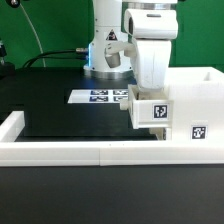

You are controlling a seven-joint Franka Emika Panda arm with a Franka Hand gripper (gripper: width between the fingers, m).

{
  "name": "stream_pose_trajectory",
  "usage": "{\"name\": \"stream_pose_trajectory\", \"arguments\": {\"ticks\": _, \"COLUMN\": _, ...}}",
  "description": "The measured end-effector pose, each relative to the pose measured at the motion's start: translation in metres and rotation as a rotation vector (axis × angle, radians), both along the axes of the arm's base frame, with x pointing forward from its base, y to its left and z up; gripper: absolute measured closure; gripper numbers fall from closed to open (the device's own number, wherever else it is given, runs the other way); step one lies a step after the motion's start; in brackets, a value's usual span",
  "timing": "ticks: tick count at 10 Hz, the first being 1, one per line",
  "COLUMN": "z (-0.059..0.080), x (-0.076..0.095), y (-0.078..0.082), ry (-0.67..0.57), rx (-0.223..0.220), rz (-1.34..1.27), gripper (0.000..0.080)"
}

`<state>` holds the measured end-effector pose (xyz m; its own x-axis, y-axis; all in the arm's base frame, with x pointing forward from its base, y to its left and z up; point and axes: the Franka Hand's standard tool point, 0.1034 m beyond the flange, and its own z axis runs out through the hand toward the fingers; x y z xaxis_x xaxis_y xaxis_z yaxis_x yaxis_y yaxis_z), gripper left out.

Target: Assemble drawer

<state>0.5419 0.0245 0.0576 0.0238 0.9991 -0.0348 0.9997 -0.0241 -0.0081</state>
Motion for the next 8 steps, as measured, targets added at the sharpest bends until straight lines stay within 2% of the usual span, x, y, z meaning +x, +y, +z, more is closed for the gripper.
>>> {"name": "stream_pose_trajectory", "arguments": {"ticks": 1, "z": 0.0, "x": 0.0, "y": 0.0, "ry": 0.0, "rx": 0.0, "rz": 0.0, "gripper": 0.0675}}
{"name": "stream_pose_trajectory", "arguments": {"ticks": 2, "z": 0.0, "x": 0.0, "y": 0.0, "ry": -0.001, "rx": 0.0, "rz": -0.003, "gripper": 0.0675}}
{"name": "stream_pose_trajectory", "arguments": {"ticks": 3, "z": 0.003, "x": 0.0, "y": 0.0, "ry": -0.006, "rx": 0.0, "rz": -0.013, "gripper": 0.054}}
{"name": "stream_pose_trajectory", "arguments": {"ticks": 4, "z": 0.007, "x": 0.0, "y": -0.001, "ry": -0.012, "rx": -0.001, "rz": -0.017, "gripper": 0.0356}}
{"name": "stream_pose_trajectory", "arguments": {"ticks": 5, "z": 0.012, "x": 0.001, "y": -0.001, "ry": -0.018, "rx": -0.003, "rz": -0.02, "gripper": 0.023}}
{"name": "stream_pose_trajectory", "arguments": {"ticks": 6, "z": 0.022, "x": 0.003, "y": -0.002, "ry": -0.032, "rx": -0.005, "rz": -0.02, "gripper": 0.023}}
{"name": "stream_pose_trajectory", "arguments": {"ticks": 7, "z": 0.033, "x": 0.003, "y": -0.003, "ry": -0.041, "rx": -0.01, "rz": -0.021, "gripper": 0.0166}}
{"name": "stream_pose_trajectory", "arguments": {"ticks": 8, "z": 0.042, "x": 0.006, "y": -0.007, "ry": -0.049, "rx": -0.015, "rz": -0.015, "gripper": 0.0155}}
